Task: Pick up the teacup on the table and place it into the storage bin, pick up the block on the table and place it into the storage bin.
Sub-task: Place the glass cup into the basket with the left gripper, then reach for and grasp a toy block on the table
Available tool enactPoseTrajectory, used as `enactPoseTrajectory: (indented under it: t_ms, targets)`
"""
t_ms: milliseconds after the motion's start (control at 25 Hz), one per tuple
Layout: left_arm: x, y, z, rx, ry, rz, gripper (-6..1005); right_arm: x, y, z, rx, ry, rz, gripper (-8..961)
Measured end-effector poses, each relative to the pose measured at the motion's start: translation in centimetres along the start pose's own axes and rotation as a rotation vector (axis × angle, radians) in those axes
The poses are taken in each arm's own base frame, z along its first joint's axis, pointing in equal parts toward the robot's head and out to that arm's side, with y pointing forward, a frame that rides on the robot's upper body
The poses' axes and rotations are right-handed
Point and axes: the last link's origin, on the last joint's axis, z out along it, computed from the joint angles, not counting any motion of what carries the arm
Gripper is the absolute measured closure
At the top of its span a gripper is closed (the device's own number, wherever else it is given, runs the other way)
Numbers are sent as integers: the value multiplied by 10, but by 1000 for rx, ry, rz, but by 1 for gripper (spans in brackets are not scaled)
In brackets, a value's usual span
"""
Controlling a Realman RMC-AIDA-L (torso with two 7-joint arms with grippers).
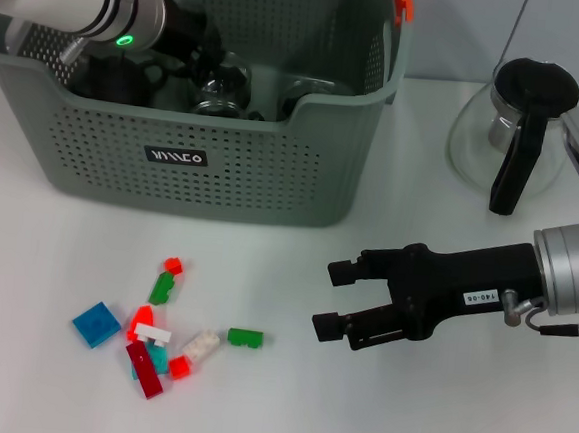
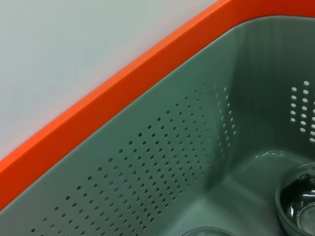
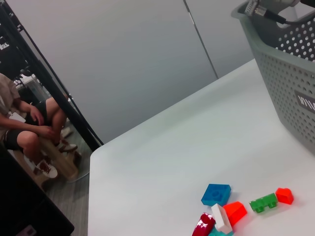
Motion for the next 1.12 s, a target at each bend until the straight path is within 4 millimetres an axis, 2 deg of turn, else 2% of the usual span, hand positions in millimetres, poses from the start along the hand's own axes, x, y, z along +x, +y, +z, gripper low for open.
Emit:
enactPoseTrajectory:
  t_ms: [120,520,560,760,960,1120]
  targets:
    - [0,0,0,4,2,-2,807,0,0,0,-1,0,0,14]
    - [6,-8,-9,27,9,-11,438,0,0,0,-1,0,1,14]
    - [7,-10,-14,34,11,-16,401,-1,0,-1,1,-2,0,14]
    - [19,-16,-44,49,57,-45,347,-4,-1,-2,1,-7,-5,14]
    - [31,-23,-82,70,115,-90,294,-5,-2,-4,6,-7,-14,14]
    - [42,-21,-118,56,206,-105,294,-7,-3,-5,5,-5,-22,14]
